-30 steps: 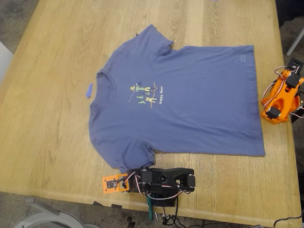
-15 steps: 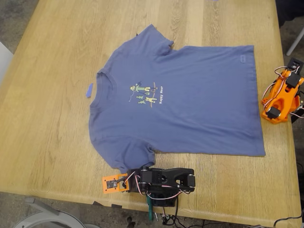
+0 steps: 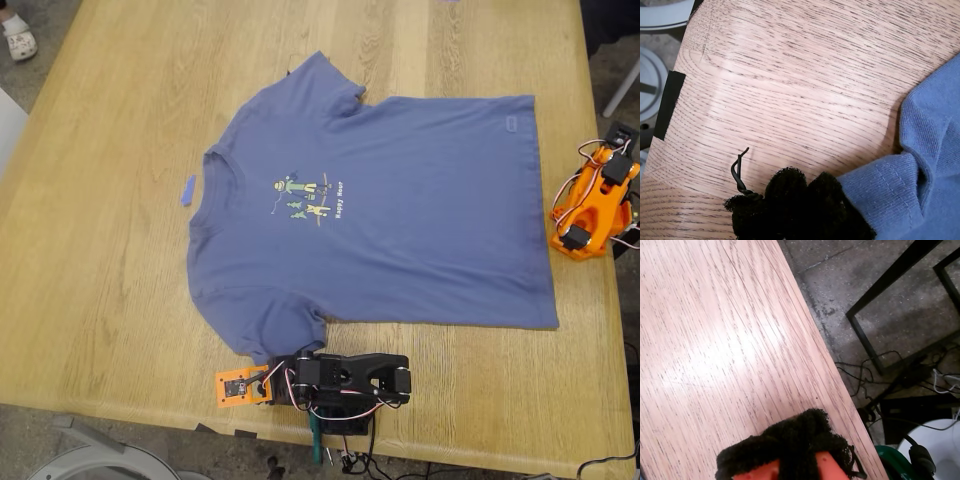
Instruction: Fold a T-shirt
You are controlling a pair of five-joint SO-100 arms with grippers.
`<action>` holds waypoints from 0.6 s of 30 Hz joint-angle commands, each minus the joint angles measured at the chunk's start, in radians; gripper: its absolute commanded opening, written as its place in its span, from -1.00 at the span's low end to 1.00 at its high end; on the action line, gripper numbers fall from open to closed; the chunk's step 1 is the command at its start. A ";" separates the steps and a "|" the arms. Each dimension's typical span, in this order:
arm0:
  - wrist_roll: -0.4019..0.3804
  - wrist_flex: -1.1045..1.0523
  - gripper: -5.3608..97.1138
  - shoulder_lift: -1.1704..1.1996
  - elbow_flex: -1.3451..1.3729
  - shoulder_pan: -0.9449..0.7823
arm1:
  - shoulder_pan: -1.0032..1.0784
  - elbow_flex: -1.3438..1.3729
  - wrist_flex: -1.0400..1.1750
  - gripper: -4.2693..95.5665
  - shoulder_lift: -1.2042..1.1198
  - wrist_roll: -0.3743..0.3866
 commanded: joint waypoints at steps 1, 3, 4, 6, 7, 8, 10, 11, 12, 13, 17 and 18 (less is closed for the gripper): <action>0.003 0.002 -0.89 0.112 -0.018 0.005 | 0.078 0.067 0.000 -0.85 0.003 -0.006; 0.003 0.002 -0.89 0.112 -0.018 0.005 | 0.078 0.067 0.000 -0.85 0.003 -0.006; 0.003 0.002 -0.89 0.112 -0.018 0.005 | 0.078 0.067 0.000 -0.85 0.003 -0.006; 0.003 0.002 -0.89 0.112 -0.018 0.005 | 0.078 0.067 0.000 -0.84 0.003 -0.006; 0.003 0.002 -0.89 0.112 -0.018 0.005 | 0.080 0.067 0.000 -0.84 0.003 -0.006; 0.003 0.002 -0.89 0.112 -0.018 0.005 | 0.080 0.067 0.000 -0.84 0.003 -0.006; -0.063 0.002 -0.89 0.112 -0.018 0.009 | 0.078 0.067 0.000 -0.79 0.003 -0.006; -0.109 0.002 -0.89 0.112 -0.018 0.011 | 0.072 0.067 0.000 -0.69 0.003 -0.006; -0.150 0.002 -0.89 0.112 -0.018 0.011 | 0.069 0.067 0.000 -0.68 0.003 -0.006; -0.175 0.002 -0.89 0.112 -0.018 0.011 | 0.071 0.067 0.000 -0.70 0.003 -0.006; -0.149 0.002 -0.89 0.112 -0.018 0.005 | 0.075 0.067 -0.002 -0.71 0.002 -0.008; -0.150 0.002 -0.90 0.112 -0.018 0.006 | 0.075 0.067 -0.002 -0.69 0.002 -0.008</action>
